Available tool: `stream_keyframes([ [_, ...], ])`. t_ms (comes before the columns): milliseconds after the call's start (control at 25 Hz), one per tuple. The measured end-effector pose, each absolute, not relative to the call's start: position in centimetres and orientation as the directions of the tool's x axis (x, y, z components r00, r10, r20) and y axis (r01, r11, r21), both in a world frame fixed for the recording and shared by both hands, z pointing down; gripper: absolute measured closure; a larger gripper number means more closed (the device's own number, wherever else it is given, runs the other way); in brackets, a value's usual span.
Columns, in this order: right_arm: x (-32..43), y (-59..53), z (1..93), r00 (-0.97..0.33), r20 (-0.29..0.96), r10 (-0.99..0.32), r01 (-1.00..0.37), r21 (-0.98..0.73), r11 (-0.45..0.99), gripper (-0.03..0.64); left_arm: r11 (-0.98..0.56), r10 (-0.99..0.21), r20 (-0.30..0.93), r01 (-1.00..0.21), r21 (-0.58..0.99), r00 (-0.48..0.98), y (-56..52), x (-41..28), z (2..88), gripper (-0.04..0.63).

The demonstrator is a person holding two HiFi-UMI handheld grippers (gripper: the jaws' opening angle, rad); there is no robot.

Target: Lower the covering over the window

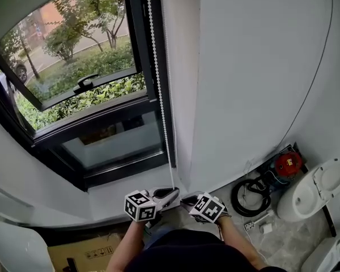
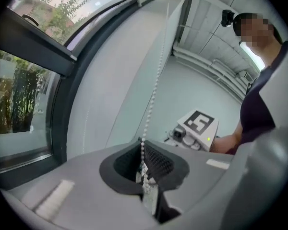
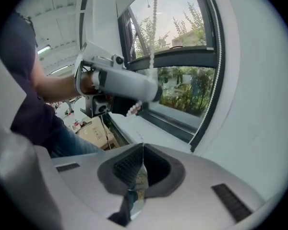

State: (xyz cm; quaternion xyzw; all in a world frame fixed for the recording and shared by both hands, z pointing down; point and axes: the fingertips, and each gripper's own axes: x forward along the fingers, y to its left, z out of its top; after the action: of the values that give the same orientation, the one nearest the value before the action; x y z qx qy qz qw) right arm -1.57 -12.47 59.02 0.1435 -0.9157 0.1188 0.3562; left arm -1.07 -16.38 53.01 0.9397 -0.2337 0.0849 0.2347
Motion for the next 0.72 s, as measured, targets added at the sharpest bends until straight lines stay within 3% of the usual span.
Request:
stream_keyframes([
  [120, -1.3, -12.5, 58.8, -0.703, 0.686, -0.189, -0.356, -0.109, 0.928, 0.604, -0.776, -0.339, 0.348, -0.469, 0.422, 0.874, -14.9, -1.1, 56.6, 0.571],
  [240, -1.1, -12.2, 58.6, -0.704, 0.685, -0.188, -0.355, -0.109, 0.928, 0.604, -0.721, -0.365, 0.272, -0.455, 0.522, 0.89, -14.2, -1.6, 57.1, 0.571],
  [560, -1.4, -13.6, 53.6, -0.813, 0.527, -0.246, -0.354, -0.114, 0.928, 0.6, -0.72, -0.391, 0.255, -0.467, 0.513, 0.884, -14.3, -2.5, 56.9, 0.571],
  [600, -1.4, -13.8, 52.3, -0.833, 0.495, -0.246, -0.346, -0.12, 0.93, 0.583, -0.718, -0.395, 0.247, -0.466, 0.518, 0.885, -14.2, -2.5, 56.9, 0.571],
  [680, -1.3, -14.0, 49.5, -0.868, 0.43, -0.247, -0.326, -0.12, 0.938, 0.485, -0.718, -0.398, 0.238, -0.462, 0.52, 0.886, -14.0, -2.4, 56.9, 0.571],
  [720, -1.3, -14.0, 48.1, -0.887, 0.388, -0.251, -0.319, -0.12, 0.94, 0.485, -0.72, -0.398, 0.237, -0.462, 0.518, 0.886, -14.0, -2.3, 56.9, 0.571],
])
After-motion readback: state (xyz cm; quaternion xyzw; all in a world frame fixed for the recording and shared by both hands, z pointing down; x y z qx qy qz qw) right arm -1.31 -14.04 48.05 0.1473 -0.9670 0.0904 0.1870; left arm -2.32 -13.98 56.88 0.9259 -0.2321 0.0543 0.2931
